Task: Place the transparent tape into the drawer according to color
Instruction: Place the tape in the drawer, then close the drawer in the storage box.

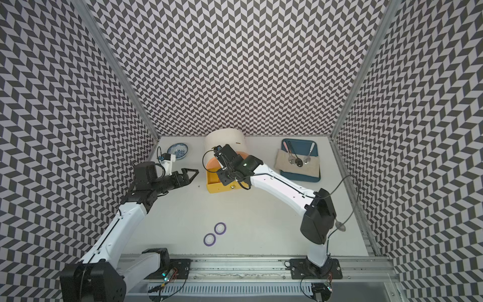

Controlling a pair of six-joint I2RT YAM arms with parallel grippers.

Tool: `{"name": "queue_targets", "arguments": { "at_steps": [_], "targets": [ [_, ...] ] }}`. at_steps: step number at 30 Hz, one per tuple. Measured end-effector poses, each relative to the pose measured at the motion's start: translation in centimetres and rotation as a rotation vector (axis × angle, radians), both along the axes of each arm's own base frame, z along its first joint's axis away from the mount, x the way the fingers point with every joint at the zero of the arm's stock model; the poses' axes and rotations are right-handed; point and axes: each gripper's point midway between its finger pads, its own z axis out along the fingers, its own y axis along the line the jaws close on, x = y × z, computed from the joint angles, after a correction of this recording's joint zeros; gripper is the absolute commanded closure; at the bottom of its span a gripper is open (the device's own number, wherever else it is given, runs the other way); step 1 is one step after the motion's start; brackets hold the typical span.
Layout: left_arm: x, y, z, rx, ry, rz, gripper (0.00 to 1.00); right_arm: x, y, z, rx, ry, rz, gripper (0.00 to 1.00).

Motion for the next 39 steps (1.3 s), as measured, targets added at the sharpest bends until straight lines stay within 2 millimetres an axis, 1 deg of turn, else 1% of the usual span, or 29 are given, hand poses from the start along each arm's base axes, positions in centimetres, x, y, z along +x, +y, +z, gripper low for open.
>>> {"name": "queue_targets", "arguments": {
  "at_steps": [3, 5, 8, 10, 13, 16, 19, 21, 24, 27, 31, 34, 37, 39],
  "targets": [
    [0.8, -0.6, 1.1, 0.0, -0.016, -0.016, 0.0, 0.0, 0.0, -0.2, 0.01, -0.001, -0.001, 0.46],
    [1.5, -1.3, 1.9, 0.003, -0.03, -0.031, 0.0, -0.5, -0.3, -0.5, 0.022, 0.004, -0.004, 0.41],
    [2.5, -2.4, 2.9, 0.01, -0.048, -0.053, 0.0, -1.8, -1.4, -0.7, 0.056, 0.014, -0.009, 0.32],
    [3.2, -3.1, 3.5, 0.015, -0.061, -0.065, 0.0, -2.9, -2.2, -0.3, 0.095, 0.019, -0.011, 0.25],
    [4.2, -4.0, 3.7, 0.024, -0.064, -0.075, 0.01, -4.3, -3.0, 0.7, 0.176, 0.016, -0.011, 0.17],
    [5.2, -4.5, 3.8, 0.033, -0.064, -0.076, 0.03, -5.5, -3.6, 1.1, 0.254, 0.02, -0.016, 0.12],
    [6.3, -4.9, 3.9, 0.039, -0.065, -0.075, 0.06, -6.5, -4.2, 0.2, 0.307, 0.039, -0.033, 0.12],
    [7.0, -5.1, 3.9, 0.043, -0.065, -0.073, 0.08, -7.0, -4.6, -1.0, 0.327, 0.061, -0.049, 0.12],
    [7.8, -5.1, 3.8, 0.048, -0.063, -0.069, 0.1, -7.5, -4.6, -2.9, 0.345, 0.1, -0.071, 0.13],
    [8.2, -5.2, 3.5, 0.052, -0.057, -0.068, 0.11, -7.7, -4.5, -3.9, 0.364, 0.116, -0.091, 0.13],
    [8.4, -5.3, 3.1, 0.055, -0.049, -0.071, 0.13, -7.3, -4.2, -4.0, 0.405, 0.096, -0.119, 0.14],
    [8.5, -5.4, 2.7, 0.058, -0.041, -0.075, 0.14, -6.7, -4.0, -3.5, 0.437, 0.071, -0.141, 0.15],
    [8.6, -5.5, 2.3, 0.058, -0.031, -0.076, 0.15, -6.1, -3.6, -3.0, 0.464, 0.045, -0.153, 0.17],
    [8.7, -5.5, 2.1, 0.059, -0.027, -0.076, 0.15, -5.8, -3.4, -2.9, 0.476, 0.032, -0.164, 0.2]
  ]
}}
